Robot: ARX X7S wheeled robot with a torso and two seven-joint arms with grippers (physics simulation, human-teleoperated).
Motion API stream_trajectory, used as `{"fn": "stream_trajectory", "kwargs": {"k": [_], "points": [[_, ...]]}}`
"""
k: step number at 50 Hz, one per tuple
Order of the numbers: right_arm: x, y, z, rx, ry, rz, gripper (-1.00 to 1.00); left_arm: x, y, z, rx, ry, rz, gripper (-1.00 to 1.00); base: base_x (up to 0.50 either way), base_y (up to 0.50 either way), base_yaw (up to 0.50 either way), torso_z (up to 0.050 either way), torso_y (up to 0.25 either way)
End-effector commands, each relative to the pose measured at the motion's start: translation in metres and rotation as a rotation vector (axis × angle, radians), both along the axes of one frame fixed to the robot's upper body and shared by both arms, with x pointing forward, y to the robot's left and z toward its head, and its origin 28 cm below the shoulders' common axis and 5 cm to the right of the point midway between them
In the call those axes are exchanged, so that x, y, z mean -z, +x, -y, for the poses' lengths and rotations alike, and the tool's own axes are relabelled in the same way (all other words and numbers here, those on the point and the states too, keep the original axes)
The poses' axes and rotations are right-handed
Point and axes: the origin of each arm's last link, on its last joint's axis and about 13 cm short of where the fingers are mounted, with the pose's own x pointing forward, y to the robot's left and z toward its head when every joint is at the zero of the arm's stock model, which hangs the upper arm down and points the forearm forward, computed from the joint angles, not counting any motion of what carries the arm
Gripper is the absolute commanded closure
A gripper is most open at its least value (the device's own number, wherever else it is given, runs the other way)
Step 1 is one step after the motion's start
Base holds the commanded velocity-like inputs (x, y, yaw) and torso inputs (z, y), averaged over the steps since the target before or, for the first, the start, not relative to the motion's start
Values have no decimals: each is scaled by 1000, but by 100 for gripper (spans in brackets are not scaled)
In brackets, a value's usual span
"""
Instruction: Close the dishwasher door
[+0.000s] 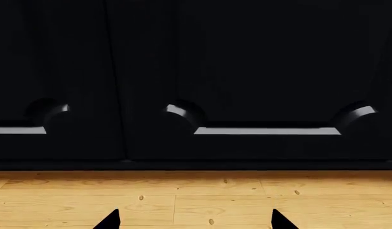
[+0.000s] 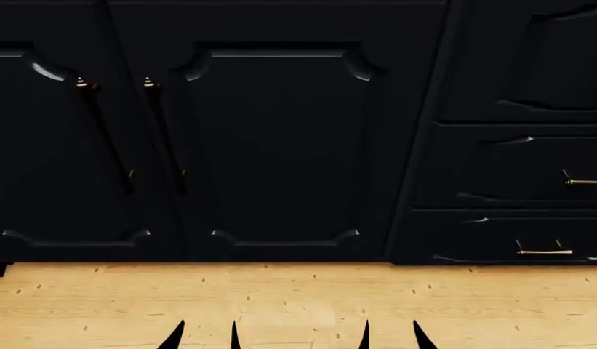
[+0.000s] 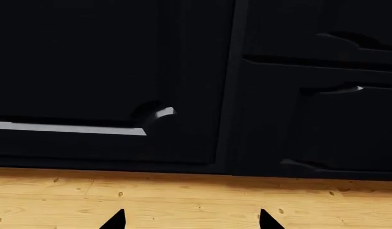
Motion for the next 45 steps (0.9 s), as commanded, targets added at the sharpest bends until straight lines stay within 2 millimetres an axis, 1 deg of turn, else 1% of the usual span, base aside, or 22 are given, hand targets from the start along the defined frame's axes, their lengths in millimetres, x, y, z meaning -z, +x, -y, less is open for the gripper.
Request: {"fn": "stream_trajectory", "kwargs": {"k": [1, 3, 18, 45], "points": [[0, 0, 0, 0, -1, 1, -100, 0, 0, 0, -1, 0, -1, -100, 0, 0, 0, -50, 0], [0, 0, 0, 0, -1, 2, -100, 0, 0, 0, 0, -3, 1, -100, 0, 0, 0, -29, 0], [-1, 0, -1, -7, -16, 11, -100, 0, 1, 0, 0, -4, 4, -100, 0, 18, 0, 0, 0], [0, 0, -1, -3, -21, 9, -100, 0, 0, 0, 0, -1, 3, -100, 0, 434, 0, 0, 0]]}}
